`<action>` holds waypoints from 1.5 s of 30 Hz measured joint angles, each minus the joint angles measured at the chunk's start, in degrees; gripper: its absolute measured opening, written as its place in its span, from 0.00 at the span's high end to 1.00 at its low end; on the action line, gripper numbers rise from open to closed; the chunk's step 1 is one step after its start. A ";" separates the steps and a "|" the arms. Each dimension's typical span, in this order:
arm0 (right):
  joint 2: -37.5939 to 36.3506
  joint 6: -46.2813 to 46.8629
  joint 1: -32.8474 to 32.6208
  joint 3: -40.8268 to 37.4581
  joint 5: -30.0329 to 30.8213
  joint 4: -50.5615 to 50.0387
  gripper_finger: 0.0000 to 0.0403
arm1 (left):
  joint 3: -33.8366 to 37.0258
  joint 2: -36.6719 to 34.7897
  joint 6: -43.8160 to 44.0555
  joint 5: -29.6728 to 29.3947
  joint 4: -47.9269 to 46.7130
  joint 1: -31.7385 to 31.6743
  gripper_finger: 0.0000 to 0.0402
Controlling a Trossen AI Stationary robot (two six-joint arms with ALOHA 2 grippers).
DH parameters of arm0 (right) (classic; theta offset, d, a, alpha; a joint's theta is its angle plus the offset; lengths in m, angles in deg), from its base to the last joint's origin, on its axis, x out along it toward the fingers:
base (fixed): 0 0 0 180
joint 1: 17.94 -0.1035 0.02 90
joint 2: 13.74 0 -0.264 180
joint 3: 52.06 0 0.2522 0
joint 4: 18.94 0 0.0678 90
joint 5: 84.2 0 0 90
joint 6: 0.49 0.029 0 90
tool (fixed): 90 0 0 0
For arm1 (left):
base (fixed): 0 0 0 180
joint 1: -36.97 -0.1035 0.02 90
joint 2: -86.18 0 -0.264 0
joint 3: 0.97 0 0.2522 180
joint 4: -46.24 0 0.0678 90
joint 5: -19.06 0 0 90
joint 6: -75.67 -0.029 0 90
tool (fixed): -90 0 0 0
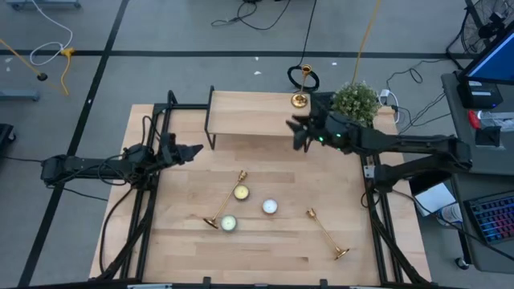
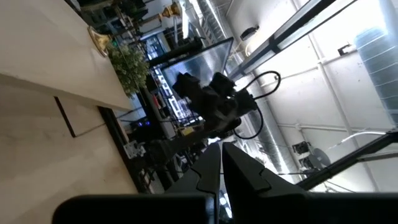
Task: Pick & Place candle stick holders
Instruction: Put the orange scented candle on the shelf
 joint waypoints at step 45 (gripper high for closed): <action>-9.01 18.10 -16.68 0.00 -21.36 -22.30 0.61 | -81.28 62.87 -56.57 4.95 -101.90 25.05 0.19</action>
